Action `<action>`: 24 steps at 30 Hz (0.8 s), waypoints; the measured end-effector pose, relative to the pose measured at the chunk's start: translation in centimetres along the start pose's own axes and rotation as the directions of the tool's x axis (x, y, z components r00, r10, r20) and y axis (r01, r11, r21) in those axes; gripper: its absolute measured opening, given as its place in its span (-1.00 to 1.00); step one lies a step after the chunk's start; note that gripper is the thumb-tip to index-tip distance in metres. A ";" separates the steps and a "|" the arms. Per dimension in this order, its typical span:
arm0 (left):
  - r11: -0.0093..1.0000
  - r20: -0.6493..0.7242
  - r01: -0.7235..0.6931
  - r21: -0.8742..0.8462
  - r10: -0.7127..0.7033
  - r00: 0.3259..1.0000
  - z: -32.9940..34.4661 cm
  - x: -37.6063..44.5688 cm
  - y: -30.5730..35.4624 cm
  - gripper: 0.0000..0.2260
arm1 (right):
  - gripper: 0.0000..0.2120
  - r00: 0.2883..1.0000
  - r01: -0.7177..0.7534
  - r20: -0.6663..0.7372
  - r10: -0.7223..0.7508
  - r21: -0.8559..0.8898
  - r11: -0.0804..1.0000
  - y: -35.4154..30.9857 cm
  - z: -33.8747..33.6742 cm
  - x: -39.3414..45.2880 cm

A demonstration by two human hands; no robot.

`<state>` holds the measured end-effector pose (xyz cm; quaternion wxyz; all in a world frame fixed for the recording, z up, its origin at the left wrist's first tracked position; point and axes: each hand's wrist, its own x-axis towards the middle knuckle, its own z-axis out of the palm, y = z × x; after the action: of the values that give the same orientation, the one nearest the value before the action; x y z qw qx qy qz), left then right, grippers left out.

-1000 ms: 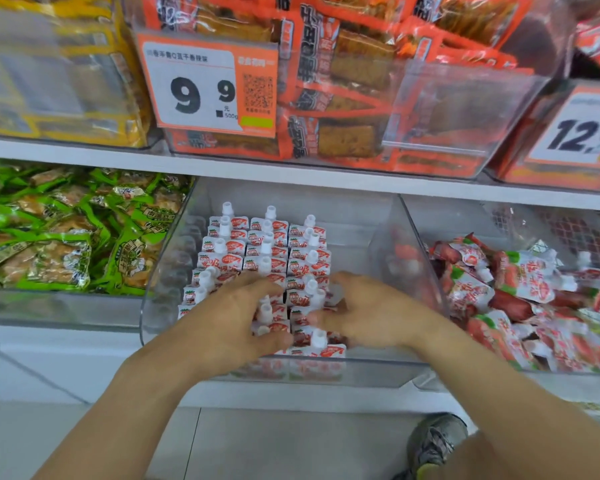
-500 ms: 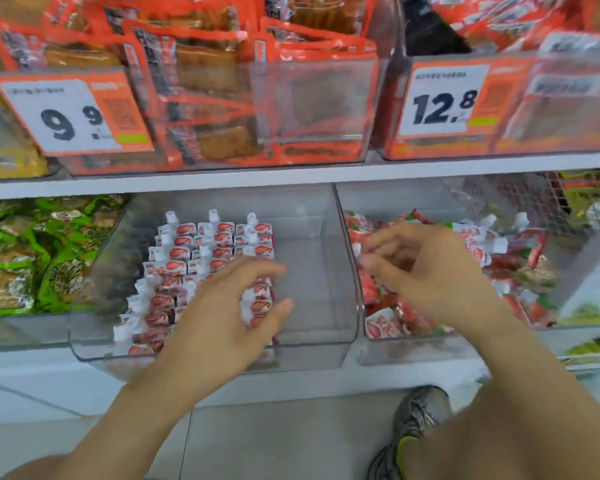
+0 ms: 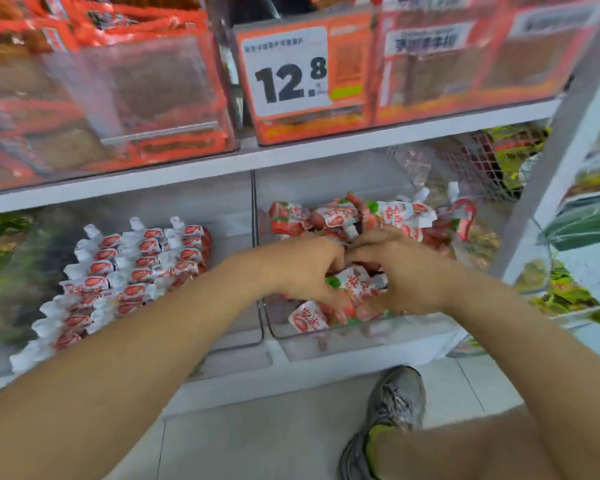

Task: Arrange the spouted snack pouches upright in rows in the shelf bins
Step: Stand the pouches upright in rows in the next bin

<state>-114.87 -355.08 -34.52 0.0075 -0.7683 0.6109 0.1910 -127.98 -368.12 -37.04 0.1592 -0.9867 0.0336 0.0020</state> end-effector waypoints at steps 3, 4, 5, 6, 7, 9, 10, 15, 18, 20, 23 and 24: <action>0.994 -0.005 0.015 -0.104 -0.016 1.000 0.8 1.4 0.0 -0.62 | -0.35 1.000 -0.012 -0.018 0.010 -0.085 0.996 0.7 0.2 -0.1; 0.991 0.000 0.028 -0.131 -0.029 1.000 1.0 1.7 -0.1 -0.60 | -0.36 0.999 -0.018 -0.036 0.015 -0.083 0.996 1.0 0.2 -0.4; 0.988 0.012 0.046 -0.147 -0.044 0.999 1.1 1.9 -0.2 -0.58 | -0.37 0.997 -0.024 -0.073 0.019 -0.066 0.998 1.2 0.0 -0.8; 0.985 0.028 0.058 -0.160 -0.055 0.998 1.0 1.9 -0.3 -0.58 | -0.37 0.992 -0.040 -0.121 0.036 -0.038 0.998 1.6 -0.3 -1.2; 0.981 0.045 0.069 -0.181 -0.062 0.997 0.8 1.9 -0.6 -0.61 | -0.36 0.982 -0.063 -0.176 0.062 -0.001 0.998 2.1 -0.6 -1.6; 0.968 0.056 0.088 -0.236 -0.077 0.995 -0.2 1.1 -0.8 -0.66 | -0.35 0.959 -0.129 -0.248 0.137 0.050 0.990 3.3 -0.9 -2.4; 0.962 0.034 0.092 -0.257 -0.087 0.996 -0.9 0.4 -0.9 -0.67 | -0.35 0.951 -0.164 -0.257 0.174 0.059 0.985 3.8 -1.0 -2.7; 0.912 -0.257 0.115 -0.394 -0.229 0.939 -3.3 -4.6 -1.0 -0.59 | -0.53 0.937 -0.130 -0.291 0.192 0.219 0.967 5.7 -1.0 -2.2; 0.784 -0.339 0.099 -0.613 -0.374 0.863 -2.7 -7.4 -1.0 -0.55 | -0.48 0.903 -0.284 -0.289 0.319 0.157 0.946 6.1 -2.1 -1.2; 0.712 -0.370 0.073 -0.699 -0.447 0.814 -2.1 -8.8 -1.0 -0.56 | -0.44 0.868 -0.360 -0.357 0.346 0.027 0.933 4.8 -2.5 -0.5; 0.616 -0.401 -0.010 -0.787 -0.499 0.768 -1.5 -10.3 -0.9 -0.57 | -0.75 0.828 -0.038 -0.556 0.078 0.083 0.996 0.4 -1.9 0.7; 0.607 -0.412 -0.033 -0.794 -0.497 0.764 -1.3 -10.6 -0.9 -0.56 | -0.85 0.875 0.063 -0.484 0.018 0.150 0.987 -1.1 -1.6 1.1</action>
<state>-115.56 -345.28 -30.28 -0.4832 -0.7926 0.3285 0.1745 -126.81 -367.66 -35.22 0.2248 -0.9400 0.0610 -0.2493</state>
